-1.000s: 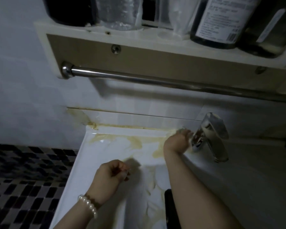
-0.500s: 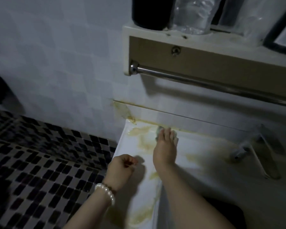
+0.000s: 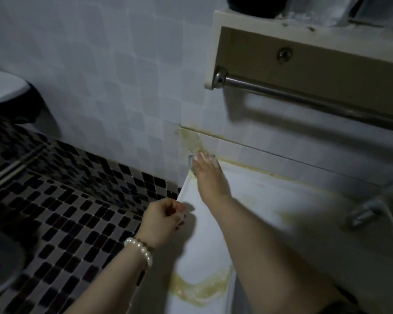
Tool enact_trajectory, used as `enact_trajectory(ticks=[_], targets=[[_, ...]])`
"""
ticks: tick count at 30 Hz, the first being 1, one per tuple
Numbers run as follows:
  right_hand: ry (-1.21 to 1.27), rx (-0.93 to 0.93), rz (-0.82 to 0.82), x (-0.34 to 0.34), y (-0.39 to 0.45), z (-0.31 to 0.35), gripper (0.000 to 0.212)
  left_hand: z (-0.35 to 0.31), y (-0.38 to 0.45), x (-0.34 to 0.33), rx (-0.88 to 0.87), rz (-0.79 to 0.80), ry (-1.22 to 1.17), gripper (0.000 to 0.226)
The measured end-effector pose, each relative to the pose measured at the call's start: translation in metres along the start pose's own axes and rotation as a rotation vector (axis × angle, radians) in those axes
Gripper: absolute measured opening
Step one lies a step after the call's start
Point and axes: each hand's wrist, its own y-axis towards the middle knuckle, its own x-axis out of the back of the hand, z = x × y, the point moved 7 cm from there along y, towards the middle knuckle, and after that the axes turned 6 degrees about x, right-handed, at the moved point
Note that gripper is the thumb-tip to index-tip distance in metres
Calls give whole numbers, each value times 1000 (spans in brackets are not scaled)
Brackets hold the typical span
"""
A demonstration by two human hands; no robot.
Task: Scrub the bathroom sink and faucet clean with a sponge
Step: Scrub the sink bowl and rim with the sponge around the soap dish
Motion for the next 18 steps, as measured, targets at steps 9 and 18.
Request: enact_trajectory(ticks=[9, 18], targets=[[194, -218, 98, 6, -125, -5, 71, 14, -27, 8, 140, 76, 173, 25], [426, 77, 66, 12, -211, 64, 50, 18, -72, 23, 141, 21, 367, 24]])
